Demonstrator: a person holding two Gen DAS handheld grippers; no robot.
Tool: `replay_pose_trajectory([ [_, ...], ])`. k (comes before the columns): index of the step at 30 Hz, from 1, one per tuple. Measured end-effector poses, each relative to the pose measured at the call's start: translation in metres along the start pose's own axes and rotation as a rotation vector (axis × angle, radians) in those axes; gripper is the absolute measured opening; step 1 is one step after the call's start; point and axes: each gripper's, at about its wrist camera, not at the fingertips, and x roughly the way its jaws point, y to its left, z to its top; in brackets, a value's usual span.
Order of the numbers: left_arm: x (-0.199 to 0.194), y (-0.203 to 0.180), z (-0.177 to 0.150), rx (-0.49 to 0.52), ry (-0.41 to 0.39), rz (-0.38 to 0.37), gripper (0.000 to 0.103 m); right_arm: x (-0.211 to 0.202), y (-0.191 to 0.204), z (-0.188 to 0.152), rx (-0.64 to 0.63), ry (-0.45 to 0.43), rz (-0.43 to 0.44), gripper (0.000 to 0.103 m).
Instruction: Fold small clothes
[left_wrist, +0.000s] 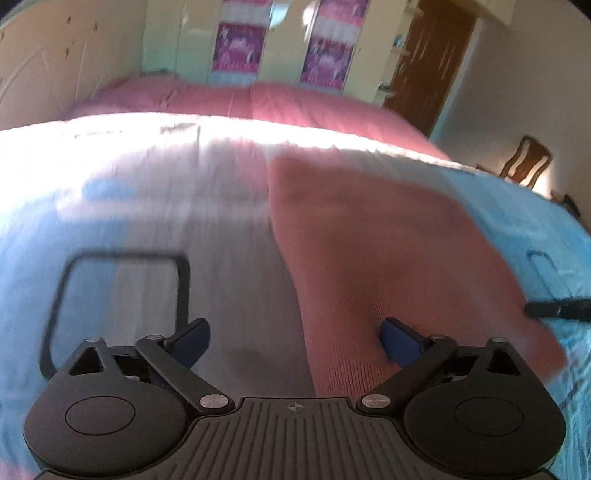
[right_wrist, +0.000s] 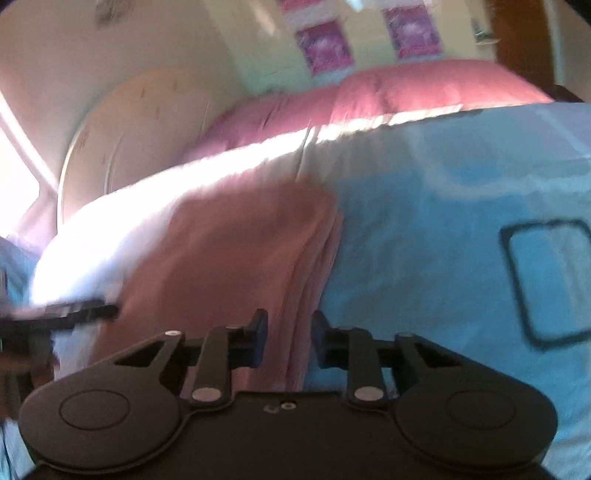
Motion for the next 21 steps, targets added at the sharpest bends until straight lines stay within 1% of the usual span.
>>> replay_pose_trajectory([
  [1,0.001,0.001,-0.002,-0.02,0.0,-0.001,0.098,0.008,0.004,-0.007,-0.036,0.044,-0.048,0.019],
  [2,0.0,0.0,-0.002,-0.031,0.0,0.009,0.098,0.012,0.004,-0.013,-0.055,0.045,-0.068,0.019],
  [4,-0.007,-0.004,0.001,-0.021,-0.02,0.027,0.098,0.006,0.002,-0.008,-0.01,0.03,-0.068,0.023],
  [5,-0.011,-0.006,0.003,-0.016,-0.04,0.023,0.098,0.0,0.003,-0.005,0.001,0.002,-0.067,0.031],
  [6,-0.013,-0.005,0.004,-0.021,-0.05,-0.003,0.098,-0.008,0.002,-0.001,0.013,-0.036,-0.051,0.04],
  [7,-0.013,-0.002,0.005,-0.035,-0.045,-0.034,0.098,-0.012,0.0,0.001,0.02,-0.047,-0.031,0.046],
  [8,-0.012,0.002,0.008,-0.053,-0.034,-0.07,0.098,-0.012,-0.003,0.006,0.032,-0.043,-0.008,0.048],
  [10,-0.003,0.008,0.011,-0.093,0.0,-0.15,0.098,-0.006,-0.015,0.015,0.076,-0.034,0.035,0.047],
  [12,0.01,0.015,0.013,-0.133,0.044,-0.196,0.098,0.004,-0.031,0.019,0.143,-0.008,0.096,0.047],
  [14,0.021,0.019,0.011,-0.156,0.065,-0.224,0.096,0.018,-0.049,0.018,0.22,0.036,0.185,0.047],
  [15,0.026,0.021,0.011,-0.168,0.073,-0.235,0.089,0.025,-0.055,0.018,0.244,0.058,0.228,0.046],
  [17,0.034,0.024,0.009,-0.188,0.086,-0.262,0.085,0.036,-0.06,0.013,0.263,0.1,0.263,0.044],
  [21,0.046,0.023,0.008,-0.209,0.095,-0.272,0.083,0.049,-0.058,0.014,0.275,0.111,0.324,0.044],
])
